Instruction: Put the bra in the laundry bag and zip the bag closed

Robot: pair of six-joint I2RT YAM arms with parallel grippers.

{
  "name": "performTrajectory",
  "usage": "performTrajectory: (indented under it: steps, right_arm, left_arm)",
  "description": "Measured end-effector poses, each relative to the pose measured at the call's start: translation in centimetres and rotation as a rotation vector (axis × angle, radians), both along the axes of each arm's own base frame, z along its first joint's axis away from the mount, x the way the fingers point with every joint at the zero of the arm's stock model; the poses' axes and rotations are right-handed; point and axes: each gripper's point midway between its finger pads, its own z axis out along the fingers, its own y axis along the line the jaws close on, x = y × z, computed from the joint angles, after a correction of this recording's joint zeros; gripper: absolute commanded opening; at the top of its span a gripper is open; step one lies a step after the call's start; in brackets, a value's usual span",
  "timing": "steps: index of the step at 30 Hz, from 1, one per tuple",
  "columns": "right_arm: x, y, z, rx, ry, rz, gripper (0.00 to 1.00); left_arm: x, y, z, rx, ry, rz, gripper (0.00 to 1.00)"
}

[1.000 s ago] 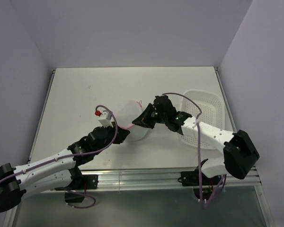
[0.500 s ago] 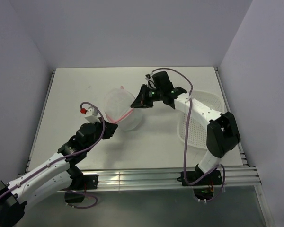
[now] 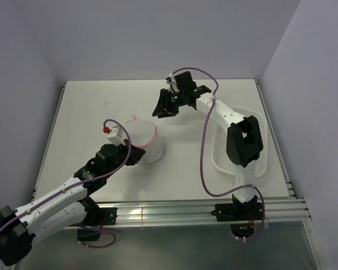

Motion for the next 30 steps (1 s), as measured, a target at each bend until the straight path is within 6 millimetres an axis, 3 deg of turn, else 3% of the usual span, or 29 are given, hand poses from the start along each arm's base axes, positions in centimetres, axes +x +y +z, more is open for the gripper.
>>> performTrajectory:
  steps: [2,7,10,13,18,21,27,30]
  right_arm:
    - [1.1,-1.2,-0.7,-0.04,-0.008,-0.043,0.53]
    - [3.0,-3.1,0.0,-0.114,-0.055,-0.131,0.56]
    - [2.7,-4.3,0.7,-0.151,-0.075,-0.19,0.56]
    - [-0.3,-5.8,1.5,-0.156,-0.055,-0.239,0.56]
    - [-7.4,-7.4,3.3,-0.068,-0.028,-0.285,0.57]
    - [-10.9,-7.6,2.8,-0.022,0.007,-0.296,0.57]
    - [-14.2,-5.5,-0.7,0.017,0.124,-0.305,0.57]
    - [-15.2,-4.3,-1.3,0.032,0.161,-0.31,0.57]
  left_arm:
    - [0.0,-0.6,-1.1,0.008,0.026,-0.023,0.0]
    - [0.2,-2.2,-2.7,0.002,0.064,-0.061,0.0]
    - [0.4,-2.8,-2.8,-0.008,0.061,-0.075,0.0]
    - [0.6,-3.1,-2.7,-0.018,0.053,-0.079,0.0]
    - [0.7,-3.6,-2.1,-0.047,0.045,-0.077,0.0]
    - [0.6,-3.9,-1.8,-0.06,0.039,-0.081,0.0]
    - [0.0,-5.2,-1.3,-0.065,0.033,-0.118,0.0]
    - [-0.2,-5.8,-1.0,-0.069,0.028,-0.133,0.0]
